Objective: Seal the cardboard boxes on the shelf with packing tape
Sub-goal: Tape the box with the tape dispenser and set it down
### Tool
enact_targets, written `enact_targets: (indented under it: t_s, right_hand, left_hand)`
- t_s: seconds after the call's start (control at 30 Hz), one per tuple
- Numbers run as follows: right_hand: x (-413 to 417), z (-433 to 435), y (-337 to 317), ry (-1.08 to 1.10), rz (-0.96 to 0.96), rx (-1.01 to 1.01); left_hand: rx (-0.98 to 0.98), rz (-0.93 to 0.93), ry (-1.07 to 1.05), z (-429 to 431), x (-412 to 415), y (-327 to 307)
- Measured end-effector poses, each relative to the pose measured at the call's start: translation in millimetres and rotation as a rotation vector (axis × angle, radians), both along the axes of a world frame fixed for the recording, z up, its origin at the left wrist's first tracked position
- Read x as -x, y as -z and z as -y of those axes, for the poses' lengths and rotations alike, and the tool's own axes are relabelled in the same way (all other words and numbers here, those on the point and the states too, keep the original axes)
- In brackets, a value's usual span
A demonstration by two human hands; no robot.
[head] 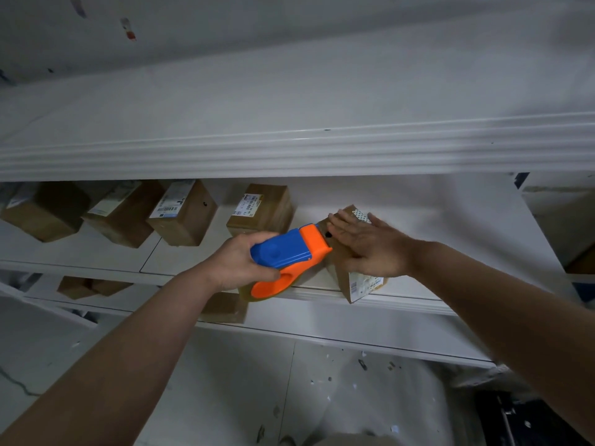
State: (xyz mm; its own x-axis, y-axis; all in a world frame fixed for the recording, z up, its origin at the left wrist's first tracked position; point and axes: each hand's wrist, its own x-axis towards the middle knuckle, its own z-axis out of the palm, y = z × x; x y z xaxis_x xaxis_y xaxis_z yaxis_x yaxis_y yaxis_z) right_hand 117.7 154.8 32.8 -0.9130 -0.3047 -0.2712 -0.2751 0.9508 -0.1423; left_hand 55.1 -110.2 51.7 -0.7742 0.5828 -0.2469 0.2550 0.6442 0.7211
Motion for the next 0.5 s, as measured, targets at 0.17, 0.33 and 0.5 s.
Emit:
enact_targets:
  t_s: [0.17,0.33,0.5]
  right_hand:
    - [27.4,1.8,-20.6,-0.106,0.044,-0.162]
    - [20.1,-14.6,-6.4,0.07,-0.01,0.334]
    - [-41.4,-36.1,52.3,0.341,0.084,1.004]
  left_hand:
    - [-0.024,0.013,0.014,1.7,-0.2,1.8]
    - [-0.078,-0.055,0.015,-3.6,-2.1,-18.4]
    - [0.149,-0.208,0.198,-50.7,-5.7,-34.9]
